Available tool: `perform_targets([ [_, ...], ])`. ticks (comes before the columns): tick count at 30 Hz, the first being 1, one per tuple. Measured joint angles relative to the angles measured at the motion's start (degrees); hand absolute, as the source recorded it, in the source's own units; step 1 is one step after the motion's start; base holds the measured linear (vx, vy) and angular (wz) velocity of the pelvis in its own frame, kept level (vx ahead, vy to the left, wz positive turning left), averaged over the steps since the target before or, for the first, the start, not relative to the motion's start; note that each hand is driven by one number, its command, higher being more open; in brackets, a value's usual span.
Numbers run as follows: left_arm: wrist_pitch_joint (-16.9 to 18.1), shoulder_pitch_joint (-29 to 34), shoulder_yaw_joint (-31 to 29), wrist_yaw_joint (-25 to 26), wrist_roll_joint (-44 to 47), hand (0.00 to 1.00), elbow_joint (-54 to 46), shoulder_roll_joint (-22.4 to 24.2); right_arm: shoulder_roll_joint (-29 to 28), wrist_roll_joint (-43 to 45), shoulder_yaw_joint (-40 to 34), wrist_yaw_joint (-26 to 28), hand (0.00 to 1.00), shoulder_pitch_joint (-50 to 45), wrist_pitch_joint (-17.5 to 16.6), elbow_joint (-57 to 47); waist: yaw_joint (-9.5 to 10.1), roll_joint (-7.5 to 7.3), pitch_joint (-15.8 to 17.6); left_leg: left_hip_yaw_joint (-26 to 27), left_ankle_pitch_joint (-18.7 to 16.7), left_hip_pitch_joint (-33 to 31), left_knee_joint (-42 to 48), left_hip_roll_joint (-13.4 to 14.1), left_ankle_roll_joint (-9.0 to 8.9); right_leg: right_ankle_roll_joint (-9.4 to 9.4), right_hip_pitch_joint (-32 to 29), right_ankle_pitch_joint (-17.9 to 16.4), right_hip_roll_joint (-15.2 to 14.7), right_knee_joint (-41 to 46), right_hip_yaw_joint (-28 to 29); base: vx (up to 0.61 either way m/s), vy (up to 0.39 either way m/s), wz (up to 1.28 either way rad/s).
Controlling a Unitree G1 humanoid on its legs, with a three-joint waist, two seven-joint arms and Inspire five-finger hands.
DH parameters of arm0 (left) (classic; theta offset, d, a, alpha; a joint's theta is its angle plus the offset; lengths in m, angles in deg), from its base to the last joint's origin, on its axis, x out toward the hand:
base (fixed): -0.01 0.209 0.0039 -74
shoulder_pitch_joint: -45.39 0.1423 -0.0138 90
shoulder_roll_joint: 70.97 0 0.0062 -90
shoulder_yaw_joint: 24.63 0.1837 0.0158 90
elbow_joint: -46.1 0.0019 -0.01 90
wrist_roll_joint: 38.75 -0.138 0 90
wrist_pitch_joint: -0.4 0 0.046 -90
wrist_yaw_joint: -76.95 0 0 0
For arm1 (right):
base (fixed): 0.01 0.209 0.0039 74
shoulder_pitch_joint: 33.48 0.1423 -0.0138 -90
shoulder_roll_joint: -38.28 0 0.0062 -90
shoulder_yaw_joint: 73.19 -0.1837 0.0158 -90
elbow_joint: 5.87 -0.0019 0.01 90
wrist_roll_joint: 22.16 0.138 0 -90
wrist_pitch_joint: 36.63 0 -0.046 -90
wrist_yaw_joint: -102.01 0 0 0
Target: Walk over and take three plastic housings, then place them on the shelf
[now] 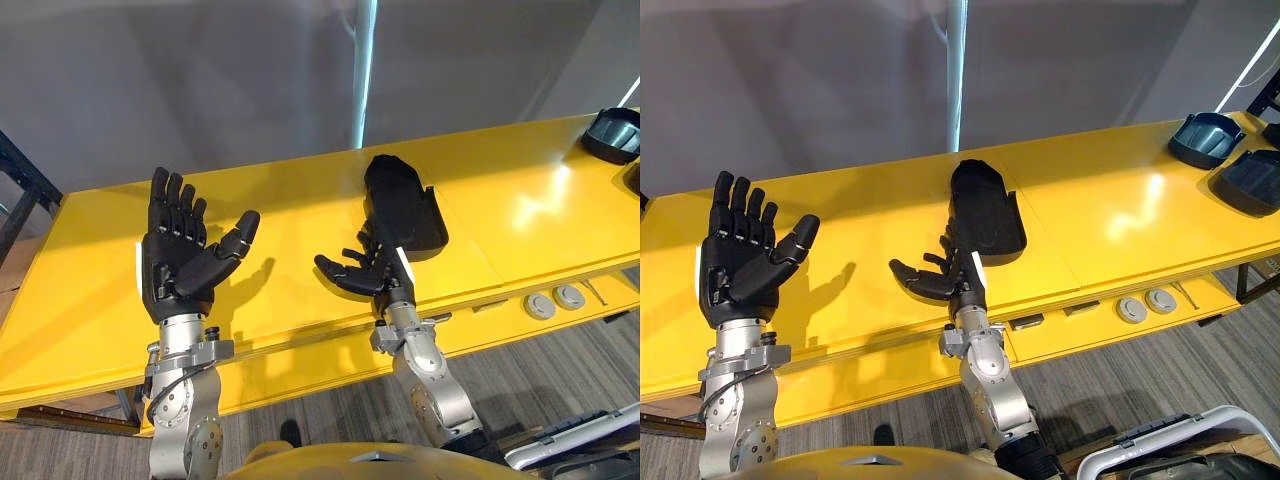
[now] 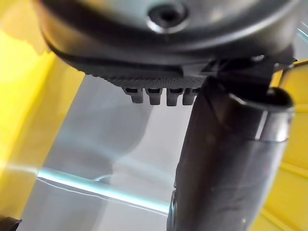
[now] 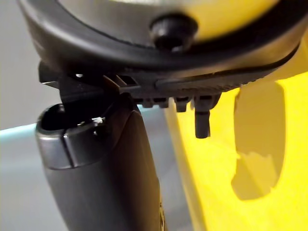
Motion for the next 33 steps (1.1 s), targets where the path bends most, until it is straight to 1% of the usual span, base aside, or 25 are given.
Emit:
perform_targets([
  [9,-0.2,0.0,0.0,0.0,0.0,1.00,0.1,0.0,-0.1,-0.3,-1.6,-1.1,1.00,0.0,0.0,0.0,-0.04,-0.03,0.0,0.4,0.0,0.1,0.0,0.0,0.01,0.32,-0.1,0.2,0.0,0.1,0.2,0.00,0.001,-0.01],
  [13,-0.7,0.0,0.0,0.0,0.0,1.00,0.1,0.0,0.0,-0.3,-2.2,0.3,1.00,0.0,0.0,0.2,-0.02,-0.04,0.0,0.4,0.0,0.2,0.0,0.0,0.02,0.34,-0.1,0.2,-0.1,0.1,0.2,0.00,0.000,0.00],
  [16,-1.3,0.0,-0.1,0.0,-0.2,1.00,0.6,0.0,0.0,-0.1,-2.6,3.3,1.00,0.0,0.0,0.3,-0.02,-0.04,0.0,0.4,0.0,0.2,0.0,0.0,0.02,0.35,-0.1,0.2,-0.1,0.1,0.2,0.00,0.000,0.00],
  [19,-1.7,0.0,-0.1,0.1,-0.3,1.00,1.9,0.0,0.7,0.6,-2.5,7.8,1.00,0.0,-0.8,0.6,-0.09,-0.06,0.0,0.4,0.0,0.2,0.0,0.1,0.02,0.34,0.0,0.2,0.0,0.1,0.2,0.00,0.000,0.00],
  [21,-1.9,0.0,-0.2,0.4,-0.9,1.00,1.9,0.0,2.3,4.4,-1.7,11.7,1.00,0.0,-2.6,0.6,0.04,-0.08,-0.1,0.3,0.0,0.2,0.0,0.0,0.02,0.35,0.0,0.2,0.0,0.1,0.2,0.00,0.000,0.00],
  [23,-1.9,0.0,-0.3,0.8,-1.0,1.00,2.0,0.0,2.4,7.0,-1.3,13.4,1.00,0.1,-4.0,0.6,0.05,-0.08,-0.1,0.3,0.0,0.2,0.0,0.1,0.02,0.35,0.2,0.2,0.0,0.1,0.2,0.00,0.000,0.00],
  [24,-1.9,0.0,-0.3,1.3,-1.2,1.00,2.0,0.0,2.4,9.7,-1.1,14.8,1.00,0.3,-5.7,0.6,0.04,-0.10,-0.1,0.2,0.0,0.3,0.0,0.0,0.04,0.41,0.5,0.3,0.0,0.1,0.1,0.00,0.000,0.00],
  [26,-1.9,-0.2,-0.4,1.6,-2.0,1.00,1.9,-0.1,2.5,13.0,-1.2,16.0,1.00,0.8,-7.1,0.3,0.05,-0.19,-0.1,0.1,0.0,0.5,0.0,0.0,0.03,0.42,0.5,0.3,0.0,0.3,0.2,0.00,0.000,0.00],
  [28,-1.9,-0.8,-0.3,1.6,-3.3,1.00,2.0,-0.2,2.4,16.4,-2.0,17.3,1.00,1.4,-7.4,-0.6,0.05,-0.29,-0.2,0.2,0.0,0.7,0.0,0.0,0.00,0.40,0.5,0.3,0.0,0.3,0.2,0.00,0.000,0.00],
  [32,-1.2,-3.2,0.1,0.6,-3.2,1.00,1.9,-0.2,2.5,18.3,-4.9,18.2,1.00,1.4,-7.5,-8.1,-0.08,-0.32,-0.2,1.2,-0.3,0.9,0.0,0.2,0.05,-0.05,0.0,0.0,0.0,0.4,1.2,0.00,0.002,-0.13],
  [33,-0.9,-3.9,0.9,-0.2,-2.9,1.00,1.9,-0.3,2.4,18.3,-6.0,18.1,1.00,1.3,-8.0,-10.7,-0.08,-0.34,-0.2,1.8,-0.7,1.0,0.0,0.3,-0.42,-0.06,-0.4,0.0,0.1,0.7,2.0,-0.01,0.009,-0.22],
])
